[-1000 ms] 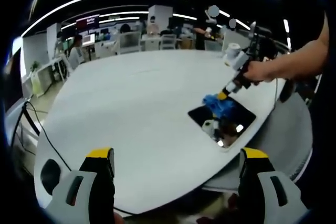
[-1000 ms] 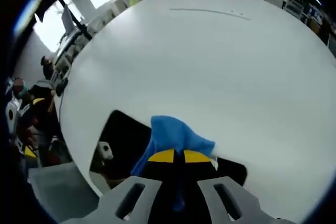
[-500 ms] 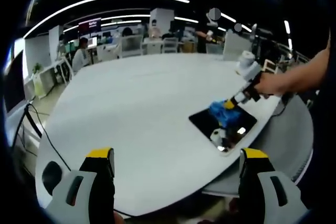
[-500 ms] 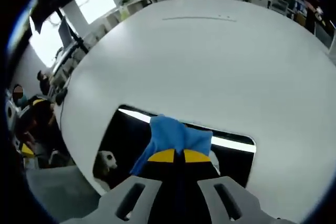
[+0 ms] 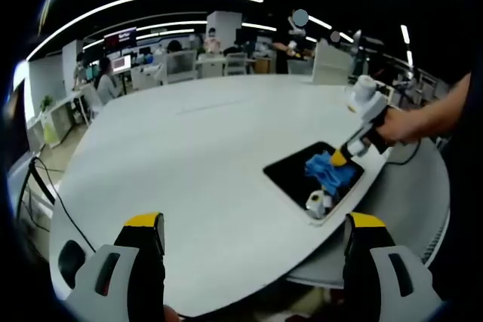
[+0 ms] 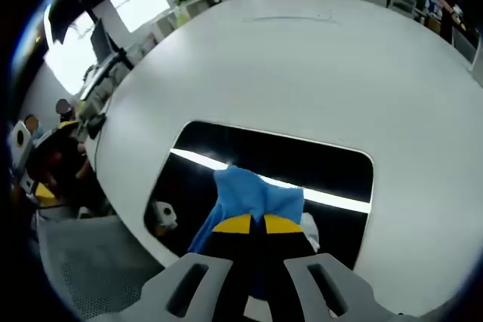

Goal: Wipe the mirror surface with the cleaning cloth until all visible marks leave the cleaned area.

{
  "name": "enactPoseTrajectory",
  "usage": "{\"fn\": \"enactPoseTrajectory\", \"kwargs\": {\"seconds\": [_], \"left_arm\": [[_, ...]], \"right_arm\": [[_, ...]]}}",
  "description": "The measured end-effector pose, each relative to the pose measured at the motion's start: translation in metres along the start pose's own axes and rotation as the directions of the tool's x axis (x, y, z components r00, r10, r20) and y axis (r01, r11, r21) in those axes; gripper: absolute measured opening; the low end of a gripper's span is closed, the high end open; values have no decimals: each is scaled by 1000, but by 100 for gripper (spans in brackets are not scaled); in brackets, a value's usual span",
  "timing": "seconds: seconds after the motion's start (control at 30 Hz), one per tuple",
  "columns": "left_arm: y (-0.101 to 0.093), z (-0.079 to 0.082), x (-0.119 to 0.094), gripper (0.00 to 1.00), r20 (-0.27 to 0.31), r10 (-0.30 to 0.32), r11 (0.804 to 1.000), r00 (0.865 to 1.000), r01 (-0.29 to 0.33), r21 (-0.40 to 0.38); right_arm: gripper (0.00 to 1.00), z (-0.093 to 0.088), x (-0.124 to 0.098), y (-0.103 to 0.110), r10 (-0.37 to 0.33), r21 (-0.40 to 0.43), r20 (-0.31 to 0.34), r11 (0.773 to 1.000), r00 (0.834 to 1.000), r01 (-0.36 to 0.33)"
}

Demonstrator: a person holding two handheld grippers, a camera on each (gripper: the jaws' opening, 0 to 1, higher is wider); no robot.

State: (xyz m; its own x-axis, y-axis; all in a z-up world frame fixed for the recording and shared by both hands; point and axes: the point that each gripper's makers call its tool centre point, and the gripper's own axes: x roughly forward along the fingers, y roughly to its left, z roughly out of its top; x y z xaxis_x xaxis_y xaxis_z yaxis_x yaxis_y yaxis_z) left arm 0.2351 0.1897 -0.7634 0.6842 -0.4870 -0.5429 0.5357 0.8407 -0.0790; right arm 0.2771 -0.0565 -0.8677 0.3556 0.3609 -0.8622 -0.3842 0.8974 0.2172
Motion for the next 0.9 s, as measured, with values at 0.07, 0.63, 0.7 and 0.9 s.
{"fn": "enactPoseTrajectory", "kwargs": {"seconds": [0.07,0.63,0.7,0.9], "left_arm": [[0,1,1,100,2,-2,1000,1000,2,1],[-12,-1,5,100,-9,-34,999,999,34,-7],[-14,0,7,100,-9,-37,999,999,37,-1],[-21,3,14,100,-6,-51,999,999,51,3]], "right_arm": [[0,-3,-1,2,3,1,-5,1000,1000,-3],[0,-47,-19,20,56,-7,-49,998,997,-57],[0,-49,-21,21,61,-8,-51,998,997,-62],[0,-55,-24,21,89,19,-43,996,995,-88]]}}
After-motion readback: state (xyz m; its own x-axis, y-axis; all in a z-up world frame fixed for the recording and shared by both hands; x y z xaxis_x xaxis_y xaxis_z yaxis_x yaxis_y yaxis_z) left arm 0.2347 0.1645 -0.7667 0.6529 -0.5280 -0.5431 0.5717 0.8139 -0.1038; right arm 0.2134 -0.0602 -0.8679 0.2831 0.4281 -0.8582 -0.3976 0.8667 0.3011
